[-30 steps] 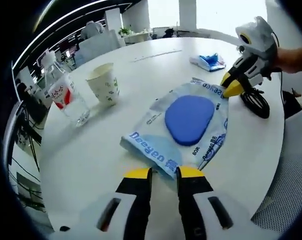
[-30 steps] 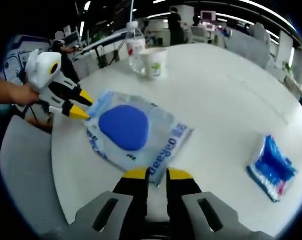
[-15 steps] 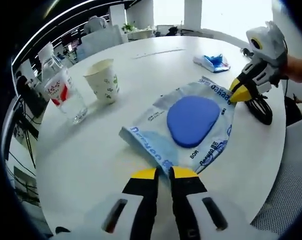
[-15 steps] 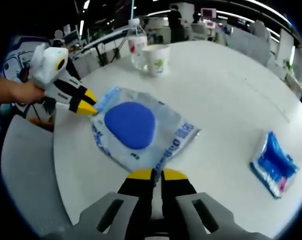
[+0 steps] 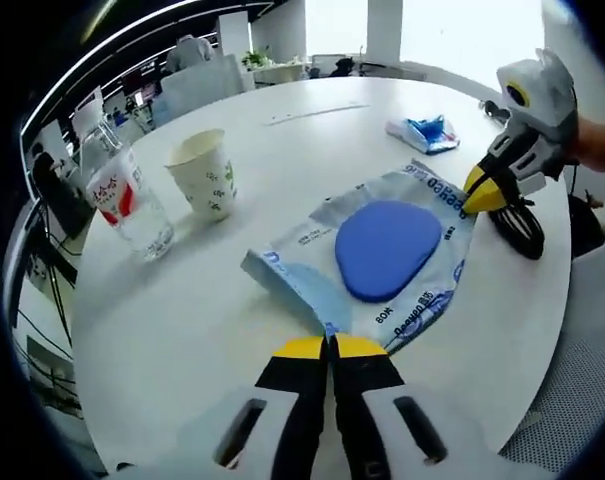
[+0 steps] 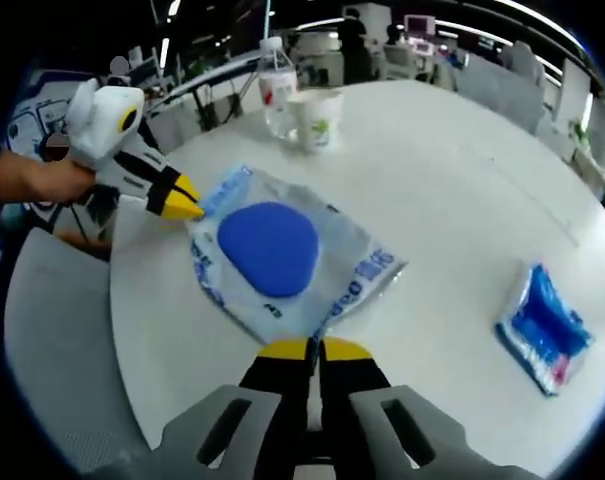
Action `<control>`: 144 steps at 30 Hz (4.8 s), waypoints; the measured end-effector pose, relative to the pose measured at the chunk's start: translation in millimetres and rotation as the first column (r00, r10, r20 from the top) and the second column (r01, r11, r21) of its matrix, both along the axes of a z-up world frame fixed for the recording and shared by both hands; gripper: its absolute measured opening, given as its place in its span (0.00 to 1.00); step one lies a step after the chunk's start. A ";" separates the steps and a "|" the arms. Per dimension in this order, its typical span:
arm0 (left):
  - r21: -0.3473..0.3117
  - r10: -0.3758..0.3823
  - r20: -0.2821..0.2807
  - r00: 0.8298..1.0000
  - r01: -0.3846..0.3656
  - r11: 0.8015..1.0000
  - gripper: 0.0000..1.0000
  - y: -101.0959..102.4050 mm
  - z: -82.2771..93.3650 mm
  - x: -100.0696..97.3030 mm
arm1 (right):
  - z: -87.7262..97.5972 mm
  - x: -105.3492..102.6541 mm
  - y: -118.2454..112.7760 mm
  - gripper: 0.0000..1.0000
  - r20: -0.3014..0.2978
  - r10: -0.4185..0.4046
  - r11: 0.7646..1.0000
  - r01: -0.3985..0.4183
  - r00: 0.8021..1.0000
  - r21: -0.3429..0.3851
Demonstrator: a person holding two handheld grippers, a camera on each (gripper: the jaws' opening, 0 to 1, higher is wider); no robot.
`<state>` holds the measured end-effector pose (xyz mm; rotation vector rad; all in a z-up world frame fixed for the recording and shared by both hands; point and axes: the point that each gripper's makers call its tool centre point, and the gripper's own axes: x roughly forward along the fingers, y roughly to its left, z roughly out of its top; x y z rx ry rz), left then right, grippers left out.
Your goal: Arrange the tabletop items into an orderly group along one side of the table until the central work area is clear of visible clutter.
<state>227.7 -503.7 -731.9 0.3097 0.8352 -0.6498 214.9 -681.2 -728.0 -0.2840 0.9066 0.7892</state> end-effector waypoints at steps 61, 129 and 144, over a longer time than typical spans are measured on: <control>0.004 -0.101 0.110 0.989 0.101 0.995 0.00 -58.2 68.4 75.3 | 70.5 47.1 -52.6 0.00 0.122 -0.073 0.997 0.073 0.990 0.006; 0.100 -0.111 0.081 0.991 0.102 0.990 0.00 -70.5 5.6 136.4 | 1.2 113.1 -64.8 0.00 0.132 -0.117 0.989 0.127 0.984 -0.071; 0.115 -0.105 0.102 0.989 0.094 0.989 0.02 -71.5 1.0 144.4 | -5.3 125.2 -70.0 0.01 0.142 -0.145 0.984 0.158 0.979 -0.085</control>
